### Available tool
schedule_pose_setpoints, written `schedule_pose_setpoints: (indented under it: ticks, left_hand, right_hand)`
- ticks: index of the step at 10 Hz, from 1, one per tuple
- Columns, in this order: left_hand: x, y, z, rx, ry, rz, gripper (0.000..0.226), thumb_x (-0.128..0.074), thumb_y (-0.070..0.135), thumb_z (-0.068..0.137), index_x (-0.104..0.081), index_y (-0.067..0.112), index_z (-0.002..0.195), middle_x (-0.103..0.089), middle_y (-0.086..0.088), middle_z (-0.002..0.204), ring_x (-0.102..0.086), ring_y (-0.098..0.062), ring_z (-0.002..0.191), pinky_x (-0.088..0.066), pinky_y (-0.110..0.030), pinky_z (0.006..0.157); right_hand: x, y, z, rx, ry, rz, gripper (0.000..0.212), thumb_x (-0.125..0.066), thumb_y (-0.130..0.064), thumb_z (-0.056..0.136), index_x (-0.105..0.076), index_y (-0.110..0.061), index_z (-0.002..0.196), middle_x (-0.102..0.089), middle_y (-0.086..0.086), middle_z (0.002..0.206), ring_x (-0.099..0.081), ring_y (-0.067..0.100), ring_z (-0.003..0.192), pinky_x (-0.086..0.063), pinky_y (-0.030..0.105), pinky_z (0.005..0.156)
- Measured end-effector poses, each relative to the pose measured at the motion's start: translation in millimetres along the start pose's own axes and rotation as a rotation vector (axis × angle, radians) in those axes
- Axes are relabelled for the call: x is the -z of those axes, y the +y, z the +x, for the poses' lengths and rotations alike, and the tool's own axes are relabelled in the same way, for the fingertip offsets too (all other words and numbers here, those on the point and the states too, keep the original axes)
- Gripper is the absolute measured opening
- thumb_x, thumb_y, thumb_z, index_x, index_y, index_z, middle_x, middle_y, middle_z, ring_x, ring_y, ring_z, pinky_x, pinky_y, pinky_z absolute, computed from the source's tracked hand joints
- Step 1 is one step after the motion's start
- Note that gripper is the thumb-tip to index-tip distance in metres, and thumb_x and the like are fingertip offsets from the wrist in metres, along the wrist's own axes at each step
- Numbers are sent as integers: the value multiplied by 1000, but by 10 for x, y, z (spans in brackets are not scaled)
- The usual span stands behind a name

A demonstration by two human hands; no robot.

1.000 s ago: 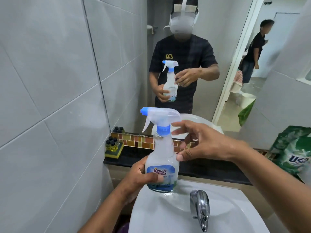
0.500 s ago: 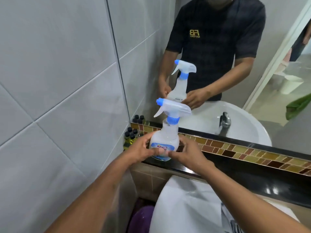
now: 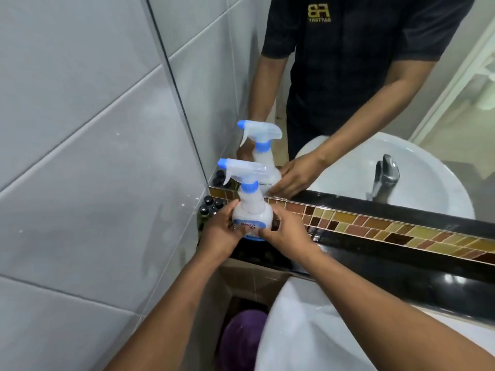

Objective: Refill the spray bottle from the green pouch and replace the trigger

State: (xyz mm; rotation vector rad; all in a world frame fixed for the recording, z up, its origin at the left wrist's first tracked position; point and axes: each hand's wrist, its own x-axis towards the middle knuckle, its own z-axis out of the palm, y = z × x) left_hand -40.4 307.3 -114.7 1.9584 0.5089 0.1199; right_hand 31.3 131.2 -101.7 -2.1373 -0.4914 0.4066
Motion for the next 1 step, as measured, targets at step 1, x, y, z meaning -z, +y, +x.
schedule_pose_setpoints:
  ticks: [1]
  left_hand:
    - [-59,47,-141,27,186,29,62,-78,12,87,-60,23,145,-73,4,134,-71,-14,120,-55,-38,107]
  right_hand:
    - [-51,-37,-26,-42,-16,-43,65,-87,-25,85,-62,-17,144,-73,2,133,-69,19,119,-51,25,94]
